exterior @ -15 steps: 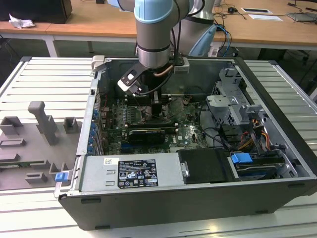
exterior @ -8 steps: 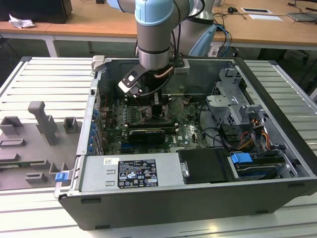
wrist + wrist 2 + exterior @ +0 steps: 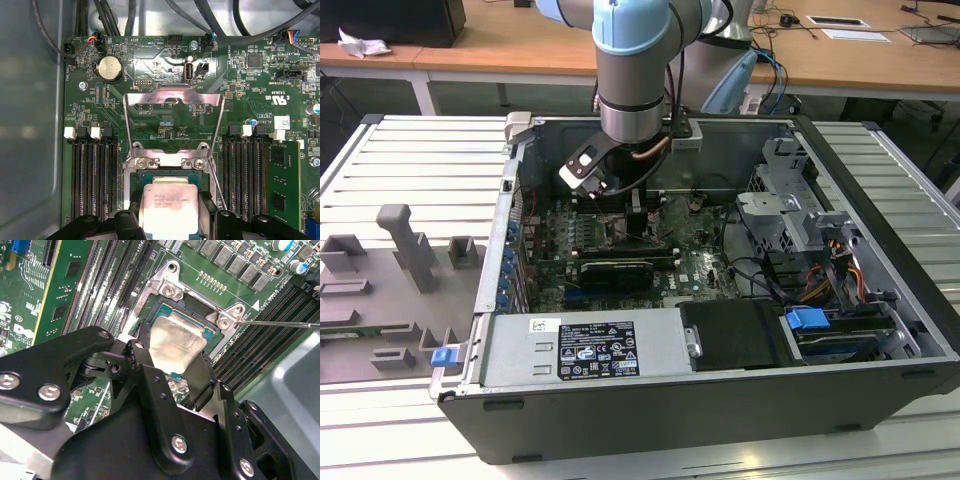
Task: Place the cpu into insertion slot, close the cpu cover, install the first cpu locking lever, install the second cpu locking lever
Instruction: 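Place the cpu into insertion slot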
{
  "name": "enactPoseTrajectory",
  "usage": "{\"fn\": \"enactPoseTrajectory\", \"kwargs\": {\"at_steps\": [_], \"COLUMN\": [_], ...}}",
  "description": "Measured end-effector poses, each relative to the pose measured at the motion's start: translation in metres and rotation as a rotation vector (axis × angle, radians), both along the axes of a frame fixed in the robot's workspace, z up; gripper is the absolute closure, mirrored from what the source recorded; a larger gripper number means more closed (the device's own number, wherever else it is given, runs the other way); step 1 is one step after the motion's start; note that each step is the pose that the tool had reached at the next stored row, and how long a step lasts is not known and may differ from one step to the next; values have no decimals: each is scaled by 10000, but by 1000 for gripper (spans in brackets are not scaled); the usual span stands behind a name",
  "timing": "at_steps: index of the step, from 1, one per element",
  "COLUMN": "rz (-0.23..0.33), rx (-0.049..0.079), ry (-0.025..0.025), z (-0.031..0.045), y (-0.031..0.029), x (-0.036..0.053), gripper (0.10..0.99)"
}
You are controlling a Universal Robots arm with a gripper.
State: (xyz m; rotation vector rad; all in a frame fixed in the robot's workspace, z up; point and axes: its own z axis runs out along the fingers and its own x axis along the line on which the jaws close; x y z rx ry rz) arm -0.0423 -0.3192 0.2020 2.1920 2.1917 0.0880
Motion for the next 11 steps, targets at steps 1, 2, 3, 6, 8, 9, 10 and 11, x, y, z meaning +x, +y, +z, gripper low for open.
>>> {"fn": "enactPoseTrajectory", "kwargs": {"at_steps": [1,2,3,6,8,9,10,11], "rz": [0,0,0,0,-1,0,0,0], "rx": [1,1,1,1,1,1,1,-1], "ry": [-1,-1,0,0,-1,1,1,2], "z": [-1,-1,-2,22,59,90,109,125], "y": [0,0,0,0,0,0,0,0], "x": [0,0,0,0,0,0,0,0], "gripper": [545,486,424,424,424,502,502,569]}}
